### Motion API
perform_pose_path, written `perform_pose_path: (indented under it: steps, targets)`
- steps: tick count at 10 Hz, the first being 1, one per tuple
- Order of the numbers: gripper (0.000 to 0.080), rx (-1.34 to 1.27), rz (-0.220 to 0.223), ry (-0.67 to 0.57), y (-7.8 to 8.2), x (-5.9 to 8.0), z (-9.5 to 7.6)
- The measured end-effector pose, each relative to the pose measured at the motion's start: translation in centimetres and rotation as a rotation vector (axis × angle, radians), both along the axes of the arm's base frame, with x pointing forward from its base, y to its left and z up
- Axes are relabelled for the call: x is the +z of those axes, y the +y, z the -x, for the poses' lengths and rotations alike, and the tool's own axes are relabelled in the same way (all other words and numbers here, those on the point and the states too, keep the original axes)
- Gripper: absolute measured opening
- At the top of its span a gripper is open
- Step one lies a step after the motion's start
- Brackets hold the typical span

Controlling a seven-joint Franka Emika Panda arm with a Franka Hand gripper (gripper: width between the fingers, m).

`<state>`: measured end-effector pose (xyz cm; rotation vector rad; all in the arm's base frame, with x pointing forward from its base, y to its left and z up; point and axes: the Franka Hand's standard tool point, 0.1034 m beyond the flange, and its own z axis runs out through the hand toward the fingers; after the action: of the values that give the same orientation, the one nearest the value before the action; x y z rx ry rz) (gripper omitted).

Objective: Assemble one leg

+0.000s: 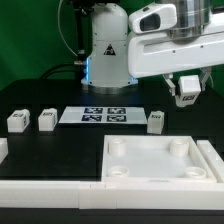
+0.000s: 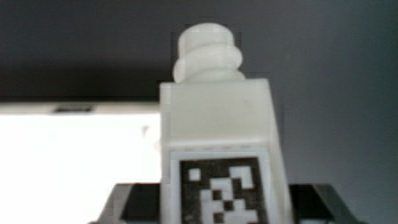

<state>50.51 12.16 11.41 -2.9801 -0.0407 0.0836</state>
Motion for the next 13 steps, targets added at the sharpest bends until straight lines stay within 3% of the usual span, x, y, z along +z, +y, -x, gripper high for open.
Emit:
perform_pose_path:
  steps: [2, 4, 5, 6, 10, 12, 13]
  targets:
    - [0.0290, -0.006, 0.003, -0.117, -0.6, 0.6, -1.7]
    - [0.0290, -0.026, 0.021, -0.303, -0.9, 0.3, -1.7]
    - [0.0290, -0.021, 0.025, -0.308, -1.0, -0.2, -1.3]
    - [0.0290, 0.006, 0.026, -0.310, -1.3, -0.5, -2.0]
    - [0.0290, 0.044, 0.009, -0.357, -1.1, 0.0, -8.4]
    - [0.0290, 0.082, 0.007, -0.377, -1.1, 0.0, -10.3]
    - [0.0290, 0.081, 0.009, -0.381, -1.1, -0.1, -10.2]
